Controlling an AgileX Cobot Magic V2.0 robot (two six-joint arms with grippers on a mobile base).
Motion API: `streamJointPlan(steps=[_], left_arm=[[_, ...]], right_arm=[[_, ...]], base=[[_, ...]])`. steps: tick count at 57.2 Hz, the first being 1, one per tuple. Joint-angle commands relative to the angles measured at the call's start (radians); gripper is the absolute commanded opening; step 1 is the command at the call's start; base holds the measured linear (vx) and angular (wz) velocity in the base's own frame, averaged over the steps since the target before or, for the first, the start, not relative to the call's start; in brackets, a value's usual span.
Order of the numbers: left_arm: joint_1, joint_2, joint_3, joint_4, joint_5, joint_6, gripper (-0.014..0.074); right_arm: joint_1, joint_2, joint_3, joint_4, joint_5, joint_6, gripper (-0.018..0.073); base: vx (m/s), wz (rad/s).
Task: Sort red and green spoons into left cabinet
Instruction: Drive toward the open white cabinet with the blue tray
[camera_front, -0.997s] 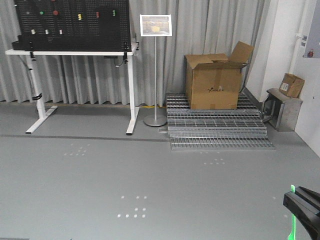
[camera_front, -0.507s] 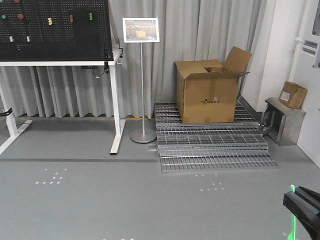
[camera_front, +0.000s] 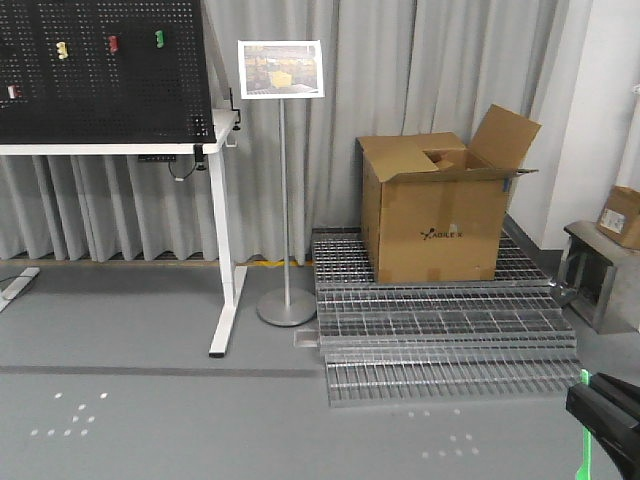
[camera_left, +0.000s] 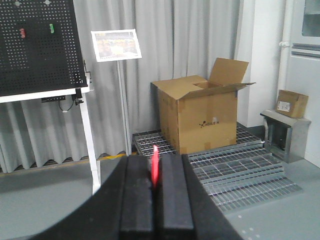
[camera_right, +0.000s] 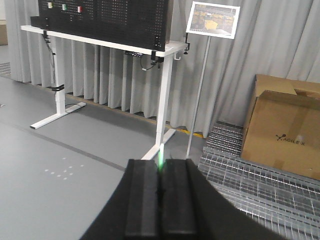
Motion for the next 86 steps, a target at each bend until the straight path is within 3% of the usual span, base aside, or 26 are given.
streamJointPlan(steps=[1, 52, 86], left_arm=[[-0.003, 0.0, -0.027, -0.011, -0.067, -0.005, -0.0006], [-0.003, 0.0, -0.027, -0.011, -0.066, -0.005, -0.0006], [-0.003, 0.0, -0.027, -0.011, -0.066, -0.005, -0.0006]], right_arm=[[-0.003, -0.005, -0.031, 0.024, -0.043, -0.003, -0.0006], [-0.003, -0.005, -0.031, 0.024, -0.043, -0.003, -0.0006], [-0.003, -0.005, -0.031, 0.024, -0.044, -0.003, -0.0006]], base=[[0.59, -0.01], [0.54, -0.1], [0.38, -0.56]])
